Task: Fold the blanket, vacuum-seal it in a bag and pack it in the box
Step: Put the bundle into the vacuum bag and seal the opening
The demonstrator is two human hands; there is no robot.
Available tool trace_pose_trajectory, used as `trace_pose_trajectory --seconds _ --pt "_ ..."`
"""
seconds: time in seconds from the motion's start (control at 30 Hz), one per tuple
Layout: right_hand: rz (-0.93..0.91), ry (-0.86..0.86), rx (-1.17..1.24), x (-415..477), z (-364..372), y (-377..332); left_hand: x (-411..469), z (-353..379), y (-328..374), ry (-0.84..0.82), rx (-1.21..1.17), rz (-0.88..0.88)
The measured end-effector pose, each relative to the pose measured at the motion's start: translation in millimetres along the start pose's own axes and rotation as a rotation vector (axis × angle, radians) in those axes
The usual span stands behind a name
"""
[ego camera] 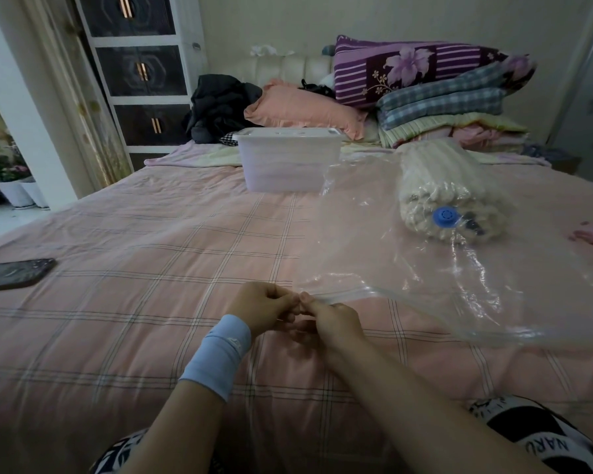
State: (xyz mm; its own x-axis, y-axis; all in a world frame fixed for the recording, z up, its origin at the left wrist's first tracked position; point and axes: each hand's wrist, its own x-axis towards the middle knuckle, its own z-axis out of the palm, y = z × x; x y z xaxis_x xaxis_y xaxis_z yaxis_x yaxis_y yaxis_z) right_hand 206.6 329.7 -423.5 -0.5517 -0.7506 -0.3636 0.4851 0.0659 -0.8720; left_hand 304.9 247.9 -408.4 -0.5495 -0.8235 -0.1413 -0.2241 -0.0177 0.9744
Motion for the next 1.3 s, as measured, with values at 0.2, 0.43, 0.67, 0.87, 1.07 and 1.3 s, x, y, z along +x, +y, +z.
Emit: trace_pose_trajectory --seconds 0.2,0.43,0.67,0.87,1.07,1.3 --pt "0.021 0.080 0.037 4.8 -1.1 -7.6 -2.1 5.1 0.6 0.052 -0.015 0.014" --pt "-0.009 0.099 0.130 12.5 -8.5 -12.3 0.0 14.6 2.2 0.085 -0.106 0.022" --pt "0.002 0.005 -0.019 4.2 -13.0 -11.0 -3.6 11.3 2.6 0.031 -0.139 0.014" --pt "-0.029 0.094 -0.099 7.0 -12.6 -8.7 -3.8 14.3 3.1 0.064 -0.137 0.038" --pt "0.008 0.157 -0.039 11.4 -26.8 -15.6 -5.6 15.7 1.3 0.046 -0.151 0.012" --pt "-0.011 0.155 0.072 13.6 -45.4 -23.7 -5.1 12.3 -0.8 0.078 -0.243 -0.015"
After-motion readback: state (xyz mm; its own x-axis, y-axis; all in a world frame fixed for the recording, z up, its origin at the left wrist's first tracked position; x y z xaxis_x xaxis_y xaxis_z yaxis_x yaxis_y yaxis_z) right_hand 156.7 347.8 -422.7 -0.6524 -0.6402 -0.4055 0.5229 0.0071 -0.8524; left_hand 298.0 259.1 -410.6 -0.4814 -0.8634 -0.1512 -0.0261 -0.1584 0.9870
